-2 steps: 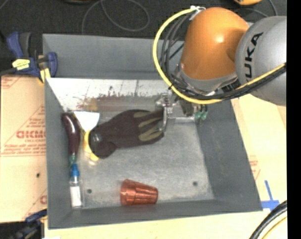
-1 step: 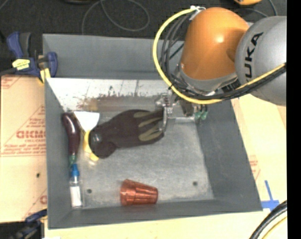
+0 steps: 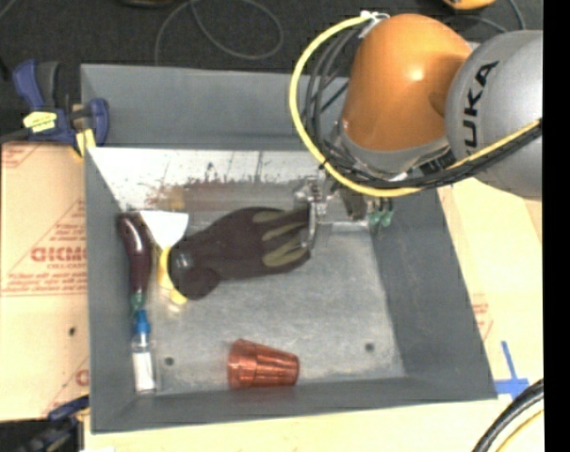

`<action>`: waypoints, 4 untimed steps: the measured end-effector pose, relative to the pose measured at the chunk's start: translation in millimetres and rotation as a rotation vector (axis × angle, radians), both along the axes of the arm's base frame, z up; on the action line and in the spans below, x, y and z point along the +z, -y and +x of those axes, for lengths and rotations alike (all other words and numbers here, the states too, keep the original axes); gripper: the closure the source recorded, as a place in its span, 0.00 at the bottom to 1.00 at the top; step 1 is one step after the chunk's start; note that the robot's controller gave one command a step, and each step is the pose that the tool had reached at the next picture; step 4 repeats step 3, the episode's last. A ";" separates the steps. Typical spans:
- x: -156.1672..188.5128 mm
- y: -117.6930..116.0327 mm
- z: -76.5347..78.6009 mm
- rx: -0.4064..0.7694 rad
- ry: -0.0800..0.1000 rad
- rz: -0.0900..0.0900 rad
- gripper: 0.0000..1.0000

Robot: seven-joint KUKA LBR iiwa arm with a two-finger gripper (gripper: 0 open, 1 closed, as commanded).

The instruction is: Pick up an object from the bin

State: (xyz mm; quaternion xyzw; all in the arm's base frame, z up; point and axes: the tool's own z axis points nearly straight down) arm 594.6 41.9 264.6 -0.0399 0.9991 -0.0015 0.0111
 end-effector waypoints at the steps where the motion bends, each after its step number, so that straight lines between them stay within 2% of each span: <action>1: 0.0 0.0 0.0 0.000 0.000 0.000 1.00; 4: 0.0 0.0 0.0 0.000 0.000 0.000 1.00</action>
Offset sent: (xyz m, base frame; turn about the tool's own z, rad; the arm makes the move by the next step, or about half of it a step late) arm 0.0000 0.0000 0.0000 0.0000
